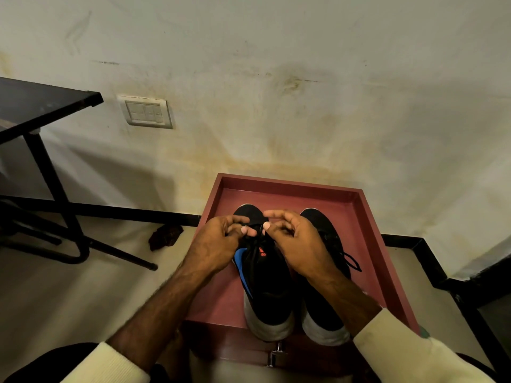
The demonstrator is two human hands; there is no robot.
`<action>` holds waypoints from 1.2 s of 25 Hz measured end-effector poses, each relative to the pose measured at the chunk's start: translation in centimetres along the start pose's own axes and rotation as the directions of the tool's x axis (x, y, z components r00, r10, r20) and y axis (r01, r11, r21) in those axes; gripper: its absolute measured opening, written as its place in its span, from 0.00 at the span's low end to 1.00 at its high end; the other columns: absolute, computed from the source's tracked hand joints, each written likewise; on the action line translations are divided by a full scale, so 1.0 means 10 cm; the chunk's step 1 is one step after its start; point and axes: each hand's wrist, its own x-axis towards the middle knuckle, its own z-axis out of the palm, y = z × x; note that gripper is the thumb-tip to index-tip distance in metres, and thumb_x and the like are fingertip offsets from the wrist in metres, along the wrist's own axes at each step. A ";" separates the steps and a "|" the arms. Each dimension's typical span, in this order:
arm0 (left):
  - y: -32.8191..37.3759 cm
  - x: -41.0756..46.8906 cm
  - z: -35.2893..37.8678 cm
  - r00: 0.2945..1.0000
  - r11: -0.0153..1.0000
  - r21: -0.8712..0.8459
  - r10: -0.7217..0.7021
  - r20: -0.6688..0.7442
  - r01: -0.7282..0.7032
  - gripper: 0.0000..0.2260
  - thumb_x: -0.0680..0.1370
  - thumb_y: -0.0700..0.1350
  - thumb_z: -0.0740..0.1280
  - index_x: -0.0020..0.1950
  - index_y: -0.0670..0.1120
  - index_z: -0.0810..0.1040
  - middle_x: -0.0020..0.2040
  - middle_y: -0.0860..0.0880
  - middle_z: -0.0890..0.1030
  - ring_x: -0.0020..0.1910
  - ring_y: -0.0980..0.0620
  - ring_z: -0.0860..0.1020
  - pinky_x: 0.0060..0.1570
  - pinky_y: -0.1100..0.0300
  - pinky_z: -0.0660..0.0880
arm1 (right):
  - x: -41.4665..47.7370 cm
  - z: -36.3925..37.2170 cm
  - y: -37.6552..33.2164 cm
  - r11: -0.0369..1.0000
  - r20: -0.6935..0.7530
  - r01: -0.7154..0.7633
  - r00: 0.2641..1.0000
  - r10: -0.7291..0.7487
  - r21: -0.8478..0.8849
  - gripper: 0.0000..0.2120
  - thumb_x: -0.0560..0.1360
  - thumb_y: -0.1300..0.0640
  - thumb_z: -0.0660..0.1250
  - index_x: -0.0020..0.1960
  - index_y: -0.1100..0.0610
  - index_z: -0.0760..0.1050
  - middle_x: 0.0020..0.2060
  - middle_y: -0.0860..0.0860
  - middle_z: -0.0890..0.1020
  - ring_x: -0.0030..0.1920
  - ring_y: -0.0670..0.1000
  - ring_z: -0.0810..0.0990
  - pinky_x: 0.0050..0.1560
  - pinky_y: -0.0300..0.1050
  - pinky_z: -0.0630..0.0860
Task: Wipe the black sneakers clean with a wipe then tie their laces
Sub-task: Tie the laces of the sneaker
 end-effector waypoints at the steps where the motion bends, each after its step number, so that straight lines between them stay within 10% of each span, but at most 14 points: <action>1: 0.00 0.00 0.00 1.000 0.999 0.037 0.008 -0.009 -0.007 0.09 0.84 0.40 0.66 0.60 0.47 0.83 0.45 0.55 0.88 0.45 0.70 0.83 0.44 0.78 0.75 | 0.00 0.01 0.01 1.000 -0.007 -0.029 1.000 0.029 0.003 0.10 0.79 0.53 0.73 0.60 0.49 0.80 0.45 0.49 0.88 0.47 0.45 0.87 0.56 0.48 0.84; 8: 0.01 0.00 0.04 0.993 0.978 0.183 0.112 -0.038 -0.103 0.10 0.82 0.39 0.67 0.56 0.49 0.87 0.51 0.59 0.82 0.54 0.60 0.82 0.60 0.63 0.79 | -0.02 0.05 0.02 1.000 0.000 -0.015 1.000 0.015 -0.022 0.06 0.77 0.57 0.75 0.53 0.52 0.85 0.44 0.48 0.88 0.44 0.43 0.86 0.47 0.38 0.83; 13: 0.05 -0.04 0.03 0.986 0.981 0.150 0.136 -0.099 -0.121 0.07 0.81 0.42 0.69 0.56 0.52 0.84 0.44 0.60 0.85 0.44 0.73 0.81 0.44 0.79 0.74 | -0.01 0.04 0.03 1.000 -0.046 -0.011 0.999 0.010 -0.022 0.06 0.77 0.58 0.75 0.53 0.51 0.84 0.42 0.48 0.87 0.41 0.43 0.86 0.46 0.38 0.83; 30: 0.08 0.02 0.03 0.996 1.000 -0.001 0.018 -0.082 -0.018 0.10 0.70 0.50 0.81 0.42 0.45 0.87 0.33 0.48 0.85 0.30 0.60 0.80 0.36 0.67 0.80 | -0.03 0.01 -0.01 0.904 0.116 0.259 0.966 -0.233 -0.341 0.09 0.77 0.56 0.75 0.56 0.49 0.81 0.46 0.44 0.84 0.49 0.44 0.83 0.54 0.47 0.81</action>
